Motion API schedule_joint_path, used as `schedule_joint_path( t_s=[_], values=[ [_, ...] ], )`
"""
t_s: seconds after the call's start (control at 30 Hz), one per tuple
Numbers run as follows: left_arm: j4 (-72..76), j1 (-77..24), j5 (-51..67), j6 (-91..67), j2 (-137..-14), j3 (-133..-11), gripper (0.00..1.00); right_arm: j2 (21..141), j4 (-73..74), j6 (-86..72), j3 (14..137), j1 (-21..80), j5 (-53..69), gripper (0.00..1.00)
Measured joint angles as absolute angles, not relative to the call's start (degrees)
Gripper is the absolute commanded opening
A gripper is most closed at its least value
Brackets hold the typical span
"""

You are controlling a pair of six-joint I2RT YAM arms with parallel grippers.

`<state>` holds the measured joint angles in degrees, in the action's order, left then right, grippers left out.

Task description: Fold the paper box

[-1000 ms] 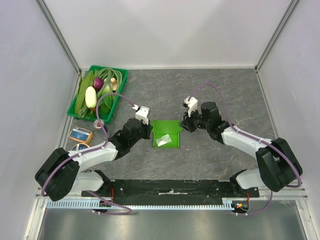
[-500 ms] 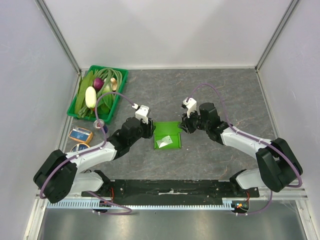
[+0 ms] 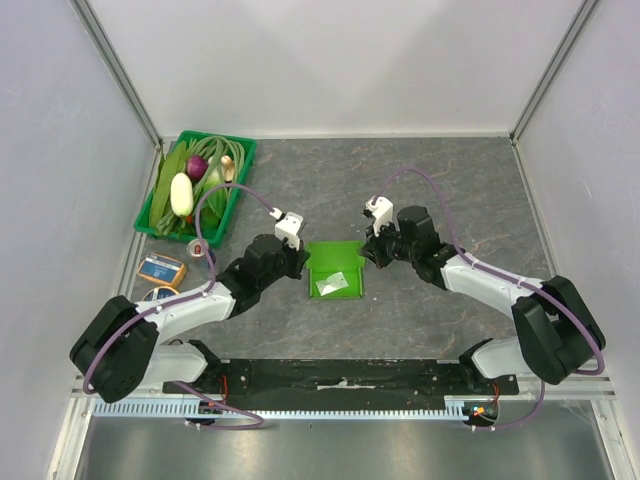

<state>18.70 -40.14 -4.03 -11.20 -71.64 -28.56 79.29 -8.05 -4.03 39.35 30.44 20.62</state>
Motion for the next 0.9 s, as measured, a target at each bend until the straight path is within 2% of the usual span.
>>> schedule_joint_path(
  t_s=[0.2,0.37,0.5,0.6,0.9],
  values=[
    [17.5,-41.1,-8.8,-13.5,-71.6,-29.8,0.02,78.9,-9.5,-8.5,39.3,34.1,10.8,0.0],
    [16.4,-43.1,-18.7,-19.2,-73.8,-34.8,0.02,78.8,-11.5,-16.3,41.1,39.8,-8.0,0.0],
    [16.5,-44.4,-27.8,-22.8,-80.0,-41.5,0.02,82.3,-10.7,-22.0,47.0,43.7,-24.8,0.0],
    [16.9,-44.8,-32.2,-25.3,-84.8,-45.2,0.02,85.7,-11.2,-25.2,48.9,45.1,-32.9,0.0],
    [19.9,-45.3,-33.9,-28.7,-91.4,-45.1,0.02,92.9,-15.6,-29.4,48.2,47.5,-42.5,0.0]
  ],
)
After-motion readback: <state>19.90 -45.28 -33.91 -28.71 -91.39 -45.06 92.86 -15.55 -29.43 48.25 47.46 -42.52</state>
